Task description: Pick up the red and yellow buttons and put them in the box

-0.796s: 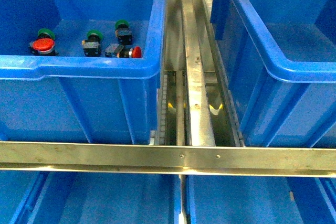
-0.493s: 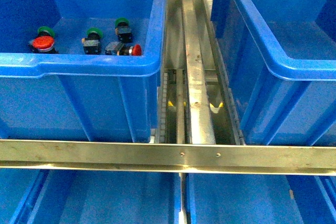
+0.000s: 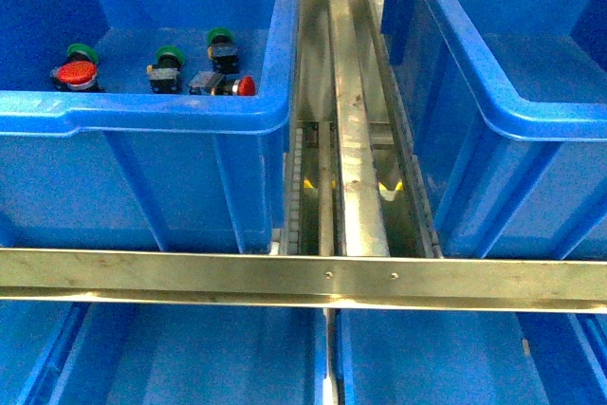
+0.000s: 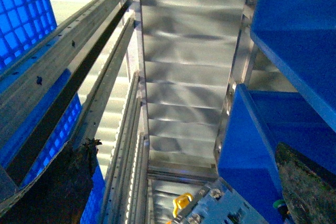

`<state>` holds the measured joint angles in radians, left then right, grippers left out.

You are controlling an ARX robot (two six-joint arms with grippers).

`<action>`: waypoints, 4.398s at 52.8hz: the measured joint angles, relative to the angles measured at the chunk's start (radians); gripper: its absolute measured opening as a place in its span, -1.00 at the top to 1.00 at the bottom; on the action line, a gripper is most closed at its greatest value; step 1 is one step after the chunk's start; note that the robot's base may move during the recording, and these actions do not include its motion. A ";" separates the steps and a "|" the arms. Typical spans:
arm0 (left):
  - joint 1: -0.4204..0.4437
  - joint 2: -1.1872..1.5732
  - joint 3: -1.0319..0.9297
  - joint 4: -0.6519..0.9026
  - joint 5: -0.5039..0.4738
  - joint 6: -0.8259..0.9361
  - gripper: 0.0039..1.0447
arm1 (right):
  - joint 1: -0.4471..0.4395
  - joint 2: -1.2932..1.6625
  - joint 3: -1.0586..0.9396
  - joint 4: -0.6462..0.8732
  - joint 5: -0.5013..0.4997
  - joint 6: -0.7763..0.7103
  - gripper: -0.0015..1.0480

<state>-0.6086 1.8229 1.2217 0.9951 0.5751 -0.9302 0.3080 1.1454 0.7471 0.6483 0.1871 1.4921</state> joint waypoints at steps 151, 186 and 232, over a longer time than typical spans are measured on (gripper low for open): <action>0.048 -0.334 -0.130 -0.314 -0.405 0.213 -0.85 | -0.040 0.019 -0.021 0.036 0.054 -0.171 0.52; 0.603 -1.648 -0.964 -1.047 -0.578 0.885 0.28 | 0.169 0.003 -0.057 -0.019 0.269 -0.422 0.52; 0.604 -1.807 -1.200 -0.999 -0.576 0.920 0.88 | 0.412 0.046 -0.139 0.121 0.565 -0.760 0.52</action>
<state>-0.0044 0.0154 0.0219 -0.0040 -0.0006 -0.0105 0.7200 1.1912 0.6079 0.7696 0.7521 0.7326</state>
